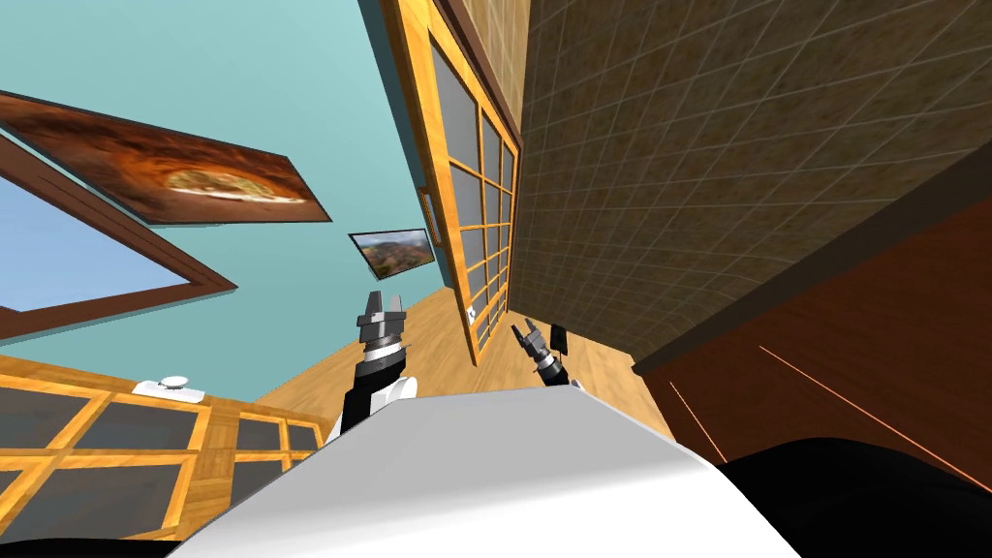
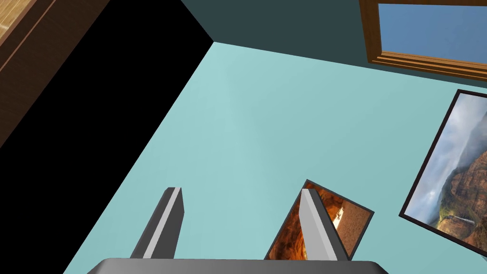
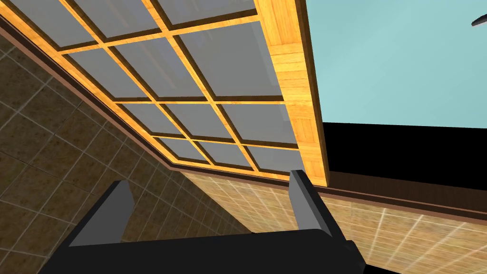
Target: Push the door open
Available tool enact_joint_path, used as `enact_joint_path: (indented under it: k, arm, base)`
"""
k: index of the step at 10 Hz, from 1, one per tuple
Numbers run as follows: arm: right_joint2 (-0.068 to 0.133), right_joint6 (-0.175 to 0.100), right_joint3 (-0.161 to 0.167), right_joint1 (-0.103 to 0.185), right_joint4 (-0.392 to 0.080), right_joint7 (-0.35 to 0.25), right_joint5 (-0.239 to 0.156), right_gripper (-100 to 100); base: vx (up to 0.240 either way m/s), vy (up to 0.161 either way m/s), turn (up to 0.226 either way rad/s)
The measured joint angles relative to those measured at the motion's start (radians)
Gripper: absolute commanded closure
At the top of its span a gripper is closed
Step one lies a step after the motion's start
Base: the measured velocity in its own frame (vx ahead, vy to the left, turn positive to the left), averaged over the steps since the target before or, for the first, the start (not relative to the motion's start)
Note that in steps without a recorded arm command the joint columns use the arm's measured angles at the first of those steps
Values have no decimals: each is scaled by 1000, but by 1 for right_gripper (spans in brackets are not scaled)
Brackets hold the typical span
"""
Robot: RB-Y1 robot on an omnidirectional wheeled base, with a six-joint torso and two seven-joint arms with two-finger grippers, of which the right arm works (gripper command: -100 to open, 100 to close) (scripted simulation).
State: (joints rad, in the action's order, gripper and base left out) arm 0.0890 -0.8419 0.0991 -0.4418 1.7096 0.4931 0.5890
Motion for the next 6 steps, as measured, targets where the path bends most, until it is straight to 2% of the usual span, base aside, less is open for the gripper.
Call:
enact_joint_path:
  k: [3, 6]
  arm:
    - [8, -48, 7, 2, -71, 50, 51, -100]
    - [5, -87, 22, 10, -142, 103, 107, -100]
  base:
    - [105, -3, 2]
    - [101, -6, 4]
